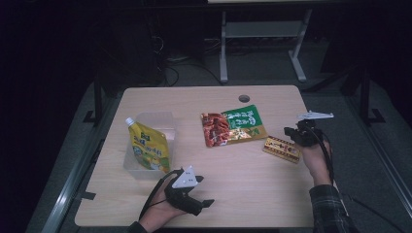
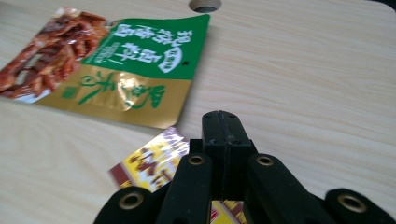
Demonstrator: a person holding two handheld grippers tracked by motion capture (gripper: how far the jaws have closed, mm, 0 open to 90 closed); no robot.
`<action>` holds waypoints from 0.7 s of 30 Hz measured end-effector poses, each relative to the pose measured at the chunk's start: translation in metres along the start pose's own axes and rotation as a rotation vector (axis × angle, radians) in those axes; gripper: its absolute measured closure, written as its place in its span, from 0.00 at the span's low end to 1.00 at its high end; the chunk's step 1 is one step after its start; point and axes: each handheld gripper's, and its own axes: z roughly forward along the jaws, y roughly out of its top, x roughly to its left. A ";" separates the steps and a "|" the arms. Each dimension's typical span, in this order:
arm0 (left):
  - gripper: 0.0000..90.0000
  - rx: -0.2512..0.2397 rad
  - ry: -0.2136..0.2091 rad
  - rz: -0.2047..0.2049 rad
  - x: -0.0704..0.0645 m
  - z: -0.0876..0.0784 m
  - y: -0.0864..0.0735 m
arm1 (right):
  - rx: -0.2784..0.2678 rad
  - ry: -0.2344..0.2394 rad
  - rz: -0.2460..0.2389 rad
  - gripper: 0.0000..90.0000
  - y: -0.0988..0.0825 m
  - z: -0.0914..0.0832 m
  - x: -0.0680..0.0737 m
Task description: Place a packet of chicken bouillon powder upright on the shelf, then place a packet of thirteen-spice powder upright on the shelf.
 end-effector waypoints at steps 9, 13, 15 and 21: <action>0.19 -0.002 0.001 -0.013 0.000 0.000 -0.001 | 0.078 0.019 -0.008 1.00 -0.003 0.033 -0.004; 0.19 -0.003 0.003 -0.018 0.001 -0.001 -0.001 | 0.119 0.023 -0.018 1.00 -0.006 0.044 -0.002; 0.19 -0.004 0.004 -0.016 0.001 -0.002 -0.001 | 0.127 0.032 -0.024 1.00 -0.006 0.045 -0.002; 0.19 -0.007 0.003 -0.013 0.001 -0.001 -0.001 | 0.154 0.079 -0.057 1.00 -0.008 0.045 0.010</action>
